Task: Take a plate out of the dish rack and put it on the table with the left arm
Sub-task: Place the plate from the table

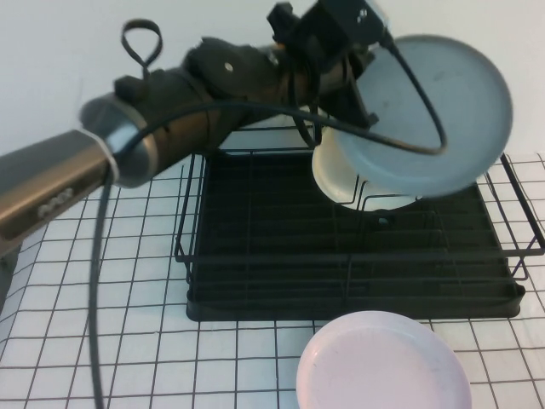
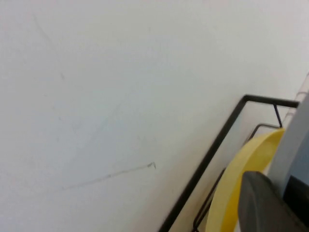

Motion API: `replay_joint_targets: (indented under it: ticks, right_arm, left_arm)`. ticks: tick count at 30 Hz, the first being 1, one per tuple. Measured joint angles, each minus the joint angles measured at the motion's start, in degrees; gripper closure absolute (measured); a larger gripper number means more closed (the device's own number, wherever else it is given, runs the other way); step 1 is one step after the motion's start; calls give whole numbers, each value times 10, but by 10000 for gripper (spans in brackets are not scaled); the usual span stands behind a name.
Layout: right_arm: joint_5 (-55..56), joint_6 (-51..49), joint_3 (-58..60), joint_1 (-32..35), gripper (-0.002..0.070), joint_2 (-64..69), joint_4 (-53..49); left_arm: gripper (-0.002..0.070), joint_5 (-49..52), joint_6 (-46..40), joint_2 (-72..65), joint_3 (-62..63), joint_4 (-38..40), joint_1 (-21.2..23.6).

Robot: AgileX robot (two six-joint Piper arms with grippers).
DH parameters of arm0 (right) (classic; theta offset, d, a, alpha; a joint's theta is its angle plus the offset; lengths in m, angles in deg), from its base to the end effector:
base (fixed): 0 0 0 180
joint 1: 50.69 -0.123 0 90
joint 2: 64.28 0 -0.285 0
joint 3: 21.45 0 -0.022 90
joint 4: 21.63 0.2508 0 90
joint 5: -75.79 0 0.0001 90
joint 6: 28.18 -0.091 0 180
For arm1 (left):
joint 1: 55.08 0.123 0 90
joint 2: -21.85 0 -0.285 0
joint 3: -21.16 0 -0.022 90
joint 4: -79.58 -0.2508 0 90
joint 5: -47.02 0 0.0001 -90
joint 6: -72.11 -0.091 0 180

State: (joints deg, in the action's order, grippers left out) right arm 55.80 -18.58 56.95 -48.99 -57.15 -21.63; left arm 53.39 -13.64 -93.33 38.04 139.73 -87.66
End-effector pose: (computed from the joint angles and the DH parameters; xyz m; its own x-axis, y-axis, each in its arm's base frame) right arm 0.0532 -0.0016 0.1754 -0.2687 -0.1589 -0.9500 -0.0154 0.9869 -0.1607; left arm 0.3840 -0.2559 0.3484 0.1164 0.4389 -0.8910 0.6272 0.6631 0.4086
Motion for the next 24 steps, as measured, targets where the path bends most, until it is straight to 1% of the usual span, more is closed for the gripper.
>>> replay_joint_targets:
  ticks: [6,10,12,13,16,19,21,24]
  right_arm:
    - [0,0,0,0,679,0,0]
    - [0,0,0,0,679,0,0]
    - [0,0,0,0,679,0,0]
    - [0,0,0,0,679,0,0]
    - [0,0,0,0,679,0,0]
    - [0,0,0,0,679,0,0]
    - [0,0,0,0,679,0,0]
    - [0,0,0,0,679,0,0]
  left_arm:
    - [670,17,49,67,0,1,0]
    - [672,60,104,119,0,-9,5]
    - [672,99,172,146,0,-39,11]
    - [672,126,223,158,0,-62,18]
    - [672,220,386,188,0,-159,40]
    - [672,311,504,208,0,-267,53]
    - [672,376,546,215,0,-306,54]
    - [672,456,576,218,0,-322,54]
